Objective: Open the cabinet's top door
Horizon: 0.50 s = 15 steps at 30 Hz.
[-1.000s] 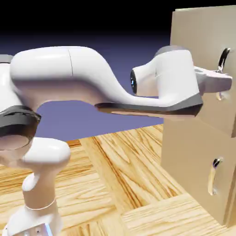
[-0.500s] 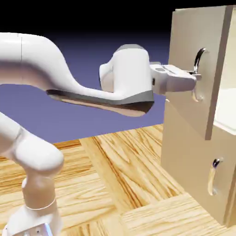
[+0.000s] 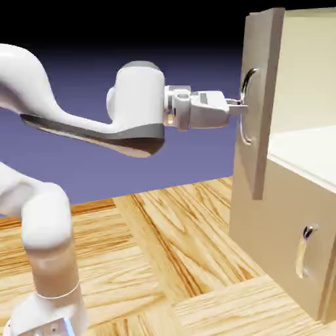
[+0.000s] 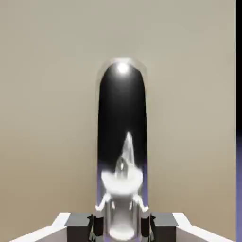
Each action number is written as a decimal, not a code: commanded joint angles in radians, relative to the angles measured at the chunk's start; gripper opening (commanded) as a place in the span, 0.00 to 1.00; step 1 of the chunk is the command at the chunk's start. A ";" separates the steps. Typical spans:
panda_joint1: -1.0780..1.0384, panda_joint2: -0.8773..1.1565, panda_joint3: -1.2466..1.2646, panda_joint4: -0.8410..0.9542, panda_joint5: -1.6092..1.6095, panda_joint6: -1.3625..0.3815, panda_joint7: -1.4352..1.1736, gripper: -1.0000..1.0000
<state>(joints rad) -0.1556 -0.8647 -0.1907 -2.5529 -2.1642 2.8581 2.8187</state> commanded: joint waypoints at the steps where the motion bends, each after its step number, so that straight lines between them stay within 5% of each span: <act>1: -0.026 -0.021 0.028 -0.019 0.045 -0.007 -0.024 0.00; 15: -0.118 -0.315 0.316 -0.226 0.653 -0.231 -0.398 0.00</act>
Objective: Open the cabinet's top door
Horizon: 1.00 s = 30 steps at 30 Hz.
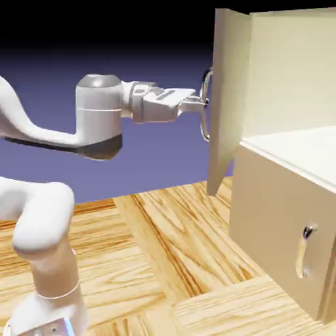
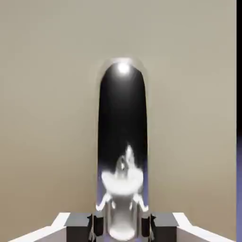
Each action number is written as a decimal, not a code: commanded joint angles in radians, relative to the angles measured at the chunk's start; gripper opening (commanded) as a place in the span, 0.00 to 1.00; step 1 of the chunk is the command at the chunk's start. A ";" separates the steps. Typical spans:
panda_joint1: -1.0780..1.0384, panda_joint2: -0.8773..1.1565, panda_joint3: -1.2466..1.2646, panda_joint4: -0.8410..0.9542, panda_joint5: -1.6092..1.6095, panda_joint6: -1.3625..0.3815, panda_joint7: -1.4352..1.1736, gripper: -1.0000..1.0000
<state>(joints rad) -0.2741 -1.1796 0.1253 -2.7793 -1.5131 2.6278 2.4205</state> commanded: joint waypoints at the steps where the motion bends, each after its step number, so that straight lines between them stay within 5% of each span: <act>1: 0.010 -0.020 0.024 -0.009 0.046 -0.035 -0.022 0.00; 14: 0.100 -0.116 0.460 0.059 0.546 -0.585 -0.155 0.00; 30: -0.252 -0.004 0.963 0.580 0.895 -1.216 -0.192 0.00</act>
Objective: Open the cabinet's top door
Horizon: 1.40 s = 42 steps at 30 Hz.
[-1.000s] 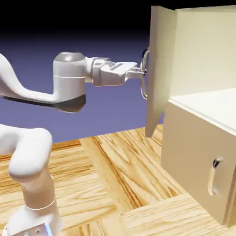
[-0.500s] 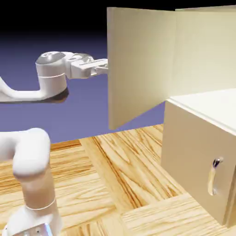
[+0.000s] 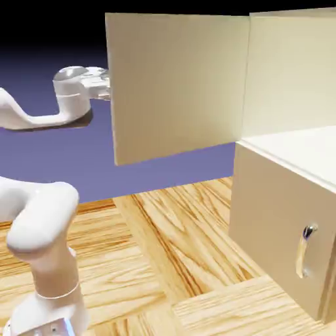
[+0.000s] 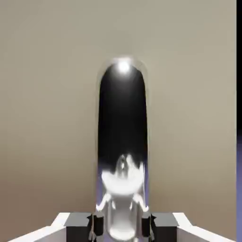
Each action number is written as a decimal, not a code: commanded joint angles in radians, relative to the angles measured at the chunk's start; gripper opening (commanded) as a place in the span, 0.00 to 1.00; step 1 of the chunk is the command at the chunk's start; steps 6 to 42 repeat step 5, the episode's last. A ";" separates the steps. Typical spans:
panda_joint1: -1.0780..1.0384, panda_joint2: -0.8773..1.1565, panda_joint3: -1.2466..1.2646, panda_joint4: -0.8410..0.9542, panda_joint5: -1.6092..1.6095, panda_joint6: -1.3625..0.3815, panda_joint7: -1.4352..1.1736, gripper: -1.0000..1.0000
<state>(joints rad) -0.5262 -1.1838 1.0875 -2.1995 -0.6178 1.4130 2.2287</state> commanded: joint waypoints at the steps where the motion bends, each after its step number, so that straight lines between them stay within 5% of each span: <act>1: -0.031 0.002 0.022 0.036 0.011 -0.032 -0.005 0.00; 4: -0.108 0.004 0.071 0.127 0.036 -0.106 -0.019 0.00; 5: -0.108 0.004 0.071 0.127 0.036 -0.106 -0.019 1.00; 42: -0.108 0.004 0.071 0.127 0.036 -0.106 -0.019 1.00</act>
